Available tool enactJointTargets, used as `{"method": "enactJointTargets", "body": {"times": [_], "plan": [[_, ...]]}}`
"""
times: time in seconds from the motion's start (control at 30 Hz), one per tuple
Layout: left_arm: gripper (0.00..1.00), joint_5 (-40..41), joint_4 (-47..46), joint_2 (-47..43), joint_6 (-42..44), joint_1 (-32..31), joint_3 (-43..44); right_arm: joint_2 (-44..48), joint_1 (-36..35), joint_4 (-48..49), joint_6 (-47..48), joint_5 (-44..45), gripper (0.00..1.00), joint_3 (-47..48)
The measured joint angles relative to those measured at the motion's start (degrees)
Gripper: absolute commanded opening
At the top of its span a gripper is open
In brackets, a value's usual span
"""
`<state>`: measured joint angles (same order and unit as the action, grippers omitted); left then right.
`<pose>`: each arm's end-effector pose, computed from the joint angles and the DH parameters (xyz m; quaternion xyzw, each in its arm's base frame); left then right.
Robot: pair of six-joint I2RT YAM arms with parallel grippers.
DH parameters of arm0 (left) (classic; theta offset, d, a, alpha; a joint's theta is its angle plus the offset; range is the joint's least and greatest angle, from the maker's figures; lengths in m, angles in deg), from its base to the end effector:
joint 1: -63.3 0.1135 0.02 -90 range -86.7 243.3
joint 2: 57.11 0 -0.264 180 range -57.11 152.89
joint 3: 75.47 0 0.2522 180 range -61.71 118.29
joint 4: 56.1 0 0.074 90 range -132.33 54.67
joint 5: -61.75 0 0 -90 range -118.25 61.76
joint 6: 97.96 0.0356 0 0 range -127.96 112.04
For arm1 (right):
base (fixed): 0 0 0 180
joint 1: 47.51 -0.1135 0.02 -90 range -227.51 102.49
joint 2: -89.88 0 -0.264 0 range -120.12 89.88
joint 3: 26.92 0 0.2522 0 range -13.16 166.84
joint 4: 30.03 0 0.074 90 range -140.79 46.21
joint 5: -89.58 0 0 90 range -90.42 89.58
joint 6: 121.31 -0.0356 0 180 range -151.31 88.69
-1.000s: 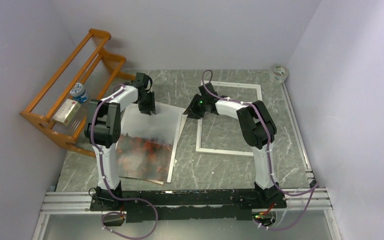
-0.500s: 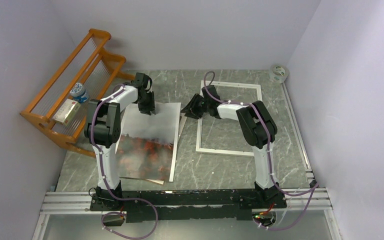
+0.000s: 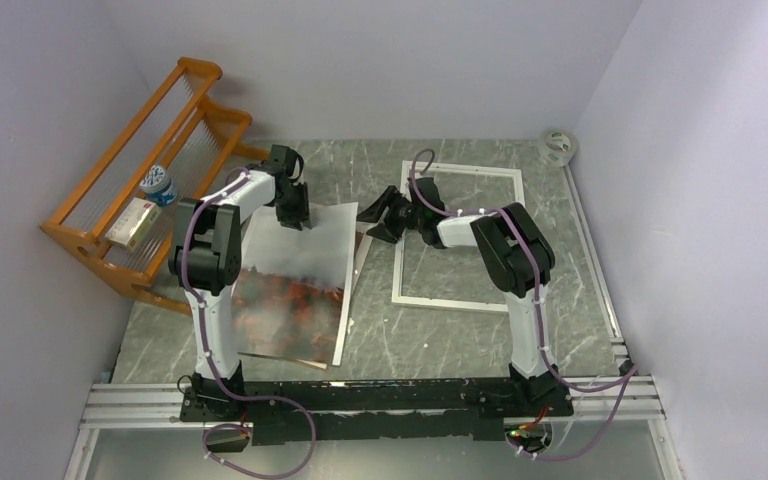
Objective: Put the photo into the frame
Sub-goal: Pick up the photo frame item at the center of the board.
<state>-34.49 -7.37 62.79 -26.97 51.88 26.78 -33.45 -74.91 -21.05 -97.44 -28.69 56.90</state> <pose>0.4264 -0.0901 0.1657 -0.0536 0.9760 -0.1050 0.1832 0.3921 0.2222 0.1201 0.1649 0.8346 0.4957 0.1750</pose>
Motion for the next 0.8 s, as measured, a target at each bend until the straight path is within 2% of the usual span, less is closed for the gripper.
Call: {"method": "enactJointTargets", "body": {"times": [0.37,0.8], "plan": [[0.34,0.1,0.9,0.6,-0.8,0.0,0.8,0.7,0.0,7.0,-6.1,-0.8,0.74,-5.4],[0.33,0.1,0.9,0.6,-2.8,0.3,0.7,3.7,-1.2,13.9,-9.4,-0.2,0.76,-12.4]]}}
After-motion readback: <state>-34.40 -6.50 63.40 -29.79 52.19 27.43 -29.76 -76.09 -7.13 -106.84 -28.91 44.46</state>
